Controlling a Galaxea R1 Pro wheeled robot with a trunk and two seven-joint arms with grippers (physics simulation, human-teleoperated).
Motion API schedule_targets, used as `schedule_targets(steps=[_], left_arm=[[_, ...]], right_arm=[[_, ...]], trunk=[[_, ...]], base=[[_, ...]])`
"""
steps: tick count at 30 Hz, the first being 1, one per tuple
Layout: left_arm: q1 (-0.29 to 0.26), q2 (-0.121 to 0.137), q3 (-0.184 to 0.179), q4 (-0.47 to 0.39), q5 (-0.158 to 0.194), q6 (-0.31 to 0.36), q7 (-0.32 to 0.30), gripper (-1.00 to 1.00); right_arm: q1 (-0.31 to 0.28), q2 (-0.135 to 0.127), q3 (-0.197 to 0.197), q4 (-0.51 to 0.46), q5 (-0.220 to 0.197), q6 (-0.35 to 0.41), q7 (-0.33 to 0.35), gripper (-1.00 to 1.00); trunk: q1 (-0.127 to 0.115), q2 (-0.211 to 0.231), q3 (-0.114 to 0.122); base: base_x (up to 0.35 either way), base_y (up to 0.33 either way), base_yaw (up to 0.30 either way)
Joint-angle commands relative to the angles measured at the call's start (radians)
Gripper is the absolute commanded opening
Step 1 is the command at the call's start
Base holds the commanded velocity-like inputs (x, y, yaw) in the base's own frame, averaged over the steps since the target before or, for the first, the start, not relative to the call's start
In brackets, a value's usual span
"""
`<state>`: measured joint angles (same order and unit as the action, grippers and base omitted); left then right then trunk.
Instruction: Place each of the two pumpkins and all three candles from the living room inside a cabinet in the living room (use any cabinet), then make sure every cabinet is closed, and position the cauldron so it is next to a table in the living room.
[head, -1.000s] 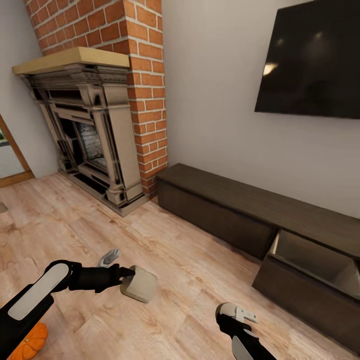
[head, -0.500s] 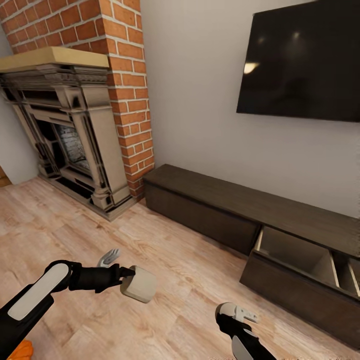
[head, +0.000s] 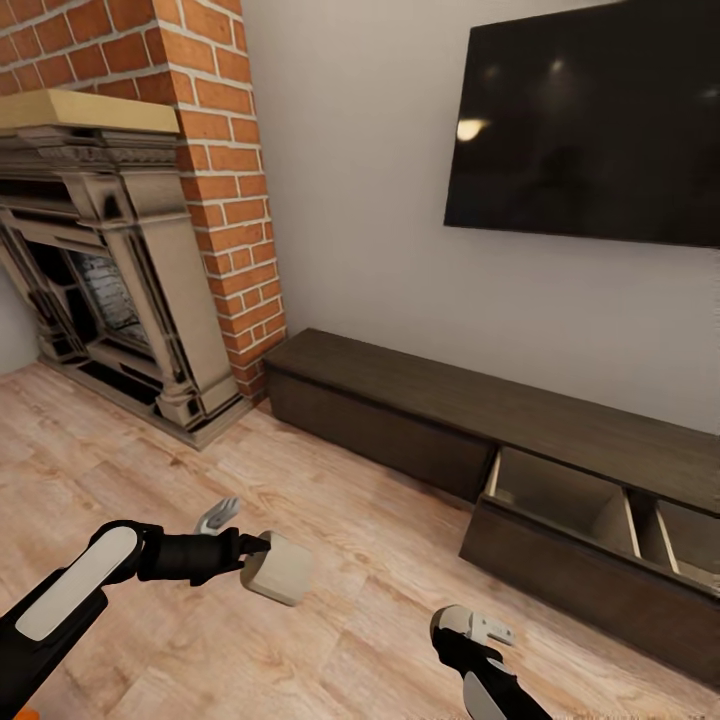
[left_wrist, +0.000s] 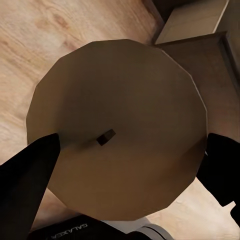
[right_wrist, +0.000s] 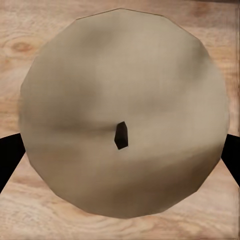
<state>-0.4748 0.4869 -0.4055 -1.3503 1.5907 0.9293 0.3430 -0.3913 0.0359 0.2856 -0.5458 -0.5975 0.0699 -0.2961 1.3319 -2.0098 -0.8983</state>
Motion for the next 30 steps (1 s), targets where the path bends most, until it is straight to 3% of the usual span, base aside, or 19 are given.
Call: schedule_targets(steps=[1, 30], left_arm=[[-0.001, 0.001, -0.001, -0.001, 0.011, 0.0, 0.01, -1.0], [-0.001, 0.001, -0.002, 0.0, 0.009, -0.001, 0.011, -1.0]], right_arm=[[0.0, -0.001, 0.006, -0.002, -0.006, 0.004, -0.008, -1.0], [-0.001, -0.001, 0.006, -0.002, -0.005, 0.002, -0.008, -1.0]], trunk=[[-0.004, 0.007, 0.001], [-0.115, 0.21, 0.052]], base=[[0.0, 0.0, -0.161], [0.0, 0.0, -0.161]])
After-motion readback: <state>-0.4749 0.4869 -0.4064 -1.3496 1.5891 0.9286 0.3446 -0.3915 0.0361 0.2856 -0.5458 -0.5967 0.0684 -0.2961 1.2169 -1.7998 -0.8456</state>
